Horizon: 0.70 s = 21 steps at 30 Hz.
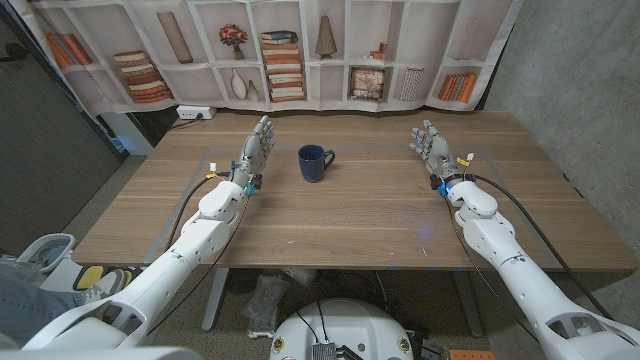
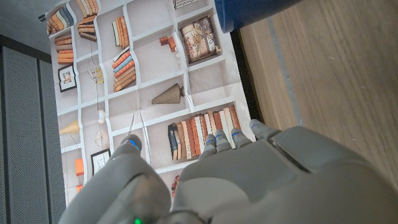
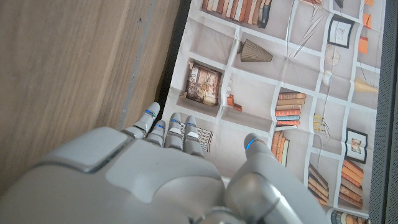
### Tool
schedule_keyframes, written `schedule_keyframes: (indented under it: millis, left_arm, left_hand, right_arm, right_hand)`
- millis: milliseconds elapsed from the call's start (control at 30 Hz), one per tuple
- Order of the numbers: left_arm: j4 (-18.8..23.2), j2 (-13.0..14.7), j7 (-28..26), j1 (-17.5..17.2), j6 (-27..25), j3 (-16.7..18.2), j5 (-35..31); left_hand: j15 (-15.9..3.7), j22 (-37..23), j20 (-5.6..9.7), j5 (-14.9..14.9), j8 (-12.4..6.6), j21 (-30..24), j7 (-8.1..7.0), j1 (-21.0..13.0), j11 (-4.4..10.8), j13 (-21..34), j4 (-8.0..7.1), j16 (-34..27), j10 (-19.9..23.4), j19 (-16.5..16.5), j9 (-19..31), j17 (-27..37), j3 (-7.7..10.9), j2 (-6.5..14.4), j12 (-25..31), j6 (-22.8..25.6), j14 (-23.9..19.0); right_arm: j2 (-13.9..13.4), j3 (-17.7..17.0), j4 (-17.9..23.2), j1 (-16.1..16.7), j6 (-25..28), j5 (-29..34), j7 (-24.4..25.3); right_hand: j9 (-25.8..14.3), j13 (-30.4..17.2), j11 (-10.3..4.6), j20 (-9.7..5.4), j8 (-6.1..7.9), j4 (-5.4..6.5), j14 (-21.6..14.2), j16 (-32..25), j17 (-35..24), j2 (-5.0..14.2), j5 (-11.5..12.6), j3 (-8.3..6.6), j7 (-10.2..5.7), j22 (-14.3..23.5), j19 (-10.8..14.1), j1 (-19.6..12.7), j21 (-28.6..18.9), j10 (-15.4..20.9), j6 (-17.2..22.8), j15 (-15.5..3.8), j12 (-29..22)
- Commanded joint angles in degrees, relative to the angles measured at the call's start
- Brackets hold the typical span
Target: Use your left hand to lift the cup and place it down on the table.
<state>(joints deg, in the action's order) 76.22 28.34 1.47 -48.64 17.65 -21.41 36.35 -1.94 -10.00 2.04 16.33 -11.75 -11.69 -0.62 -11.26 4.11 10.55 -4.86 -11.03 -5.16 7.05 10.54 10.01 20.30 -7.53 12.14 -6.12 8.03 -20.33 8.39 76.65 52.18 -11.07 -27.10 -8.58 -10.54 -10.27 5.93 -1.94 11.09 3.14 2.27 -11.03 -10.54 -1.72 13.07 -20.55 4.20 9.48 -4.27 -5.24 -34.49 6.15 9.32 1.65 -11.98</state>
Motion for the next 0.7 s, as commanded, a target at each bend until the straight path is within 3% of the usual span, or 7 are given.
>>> schedule_keyframes:
  millis: [33,700]
  left_arm:
    - [1.15,0.32,-0.22,-0.1,0.34,-0.44,-0.92]
    - [2.4,0.57,1.5,-1.02,1.92,-0.73,-0.71]
  left_hand:
    - [-0.7,-0.26,4.68,0.4,-0.6,-0.32,-0.04,-0.89,0.13,0.13,0.55,-0.31,0.47,-0.55,0.15,0.25,0.03,0.16,0.45,0.56,-0.45]
    - [-0.55,-0.23,4.51,0.63,-0.79,-0.42,0.0,-1.81,-0.25,0.14,1.04,-0.35,1.86,-1.35,0.16,0.24,0.0,0.58,0.7,1.85,-1.64]
  right_arm:
    - [0.46,-1.55,0.73,0.91,0.11,0.35,-0.83]
    - [0.17,-2.51,2.34,2.19,-0.51,-0.64,-0.97]
  right_hand:
    - [-0.15,-0.32,-0.04,-2.96,0.32,-0.42,0.39,-0.31,-0.16,0.42,-0.09,0.06,0.17,0.32,0.09,-0.66,0.11,0.39,0.59,0.14,-0.26]
    - [-0.16,-0.33,-0.07,-2.96,0.31,-0.96,0.0,-0.44,-0.2,0.8,-0.55,0.31,-0.06,0.36,0.67,-1.06,0.77,0.93,0.87,0.27,-0.45]
